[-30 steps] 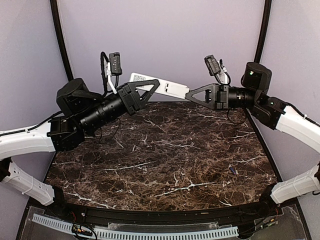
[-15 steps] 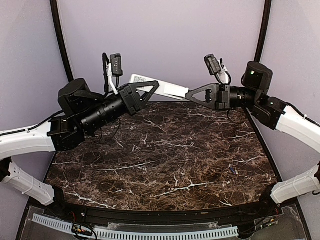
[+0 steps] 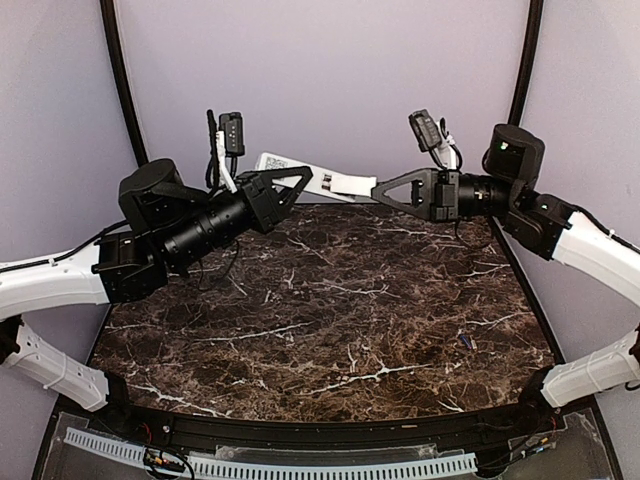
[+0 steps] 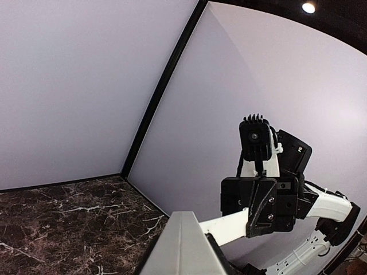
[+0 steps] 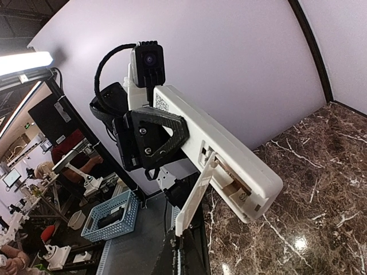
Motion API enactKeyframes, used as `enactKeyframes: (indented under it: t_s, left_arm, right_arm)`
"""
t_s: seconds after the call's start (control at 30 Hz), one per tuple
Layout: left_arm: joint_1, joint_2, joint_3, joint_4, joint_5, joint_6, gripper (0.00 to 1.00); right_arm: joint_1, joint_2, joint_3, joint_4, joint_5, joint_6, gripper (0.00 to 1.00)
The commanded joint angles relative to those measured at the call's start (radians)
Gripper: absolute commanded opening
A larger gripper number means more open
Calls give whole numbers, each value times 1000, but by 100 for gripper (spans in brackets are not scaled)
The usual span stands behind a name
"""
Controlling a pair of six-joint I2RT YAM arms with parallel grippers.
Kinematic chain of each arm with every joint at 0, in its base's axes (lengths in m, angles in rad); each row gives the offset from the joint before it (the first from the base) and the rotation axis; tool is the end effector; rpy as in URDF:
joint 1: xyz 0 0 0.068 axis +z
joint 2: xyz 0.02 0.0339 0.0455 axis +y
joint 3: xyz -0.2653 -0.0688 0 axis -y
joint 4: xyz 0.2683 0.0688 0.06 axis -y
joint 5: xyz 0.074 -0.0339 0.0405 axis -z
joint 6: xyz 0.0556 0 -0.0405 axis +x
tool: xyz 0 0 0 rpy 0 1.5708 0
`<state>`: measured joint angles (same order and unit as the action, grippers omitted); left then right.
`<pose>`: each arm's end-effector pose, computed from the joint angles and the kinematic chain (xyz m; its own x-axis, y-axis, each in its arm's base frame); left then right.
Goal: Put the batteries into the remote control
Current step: Remove the battery cover from the remote control, then place the battery cover at the center of the board.
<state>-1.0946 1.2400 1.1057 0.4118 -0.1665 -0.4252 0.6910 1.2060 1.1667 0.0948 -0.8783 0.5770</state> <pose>0.1602 -0.2905 0.4232 -0.2170 -0.4667 -0.8574 0.7837 0.4404 -0.4381 0.2079 0.2274 0.4168 -0.5092 0.0309 -0.8601 -0.8607 -0.0174 0.5089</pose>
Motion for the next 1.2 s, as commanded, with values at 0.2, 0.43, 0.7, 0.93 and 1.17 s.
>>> enactKeyframes:
  t_s: [0.2,0.43,0.7,0.93,1.17]
  left_arm:
    - [0,-40,-11,-57,-97,61,0]
    - [12,-88,-13,-183,-309,130,0]
    - [32,-182,-71,-282,-498,132,0]
    - [36,-184,-70,-291,-499,135,0]
    - [39,-173,-62,-282,-491,155,0]
  right_arm:
    - [-11,-9,7,-65,68,-55,0]
    - [-14,-15,95,-371,269,-237,0]
    - [-12,81,80,-629,695,-455,0]
    - [34,350,119,-768,928,-519,0]
    - [144,586,229,-954,1174,-522,0]
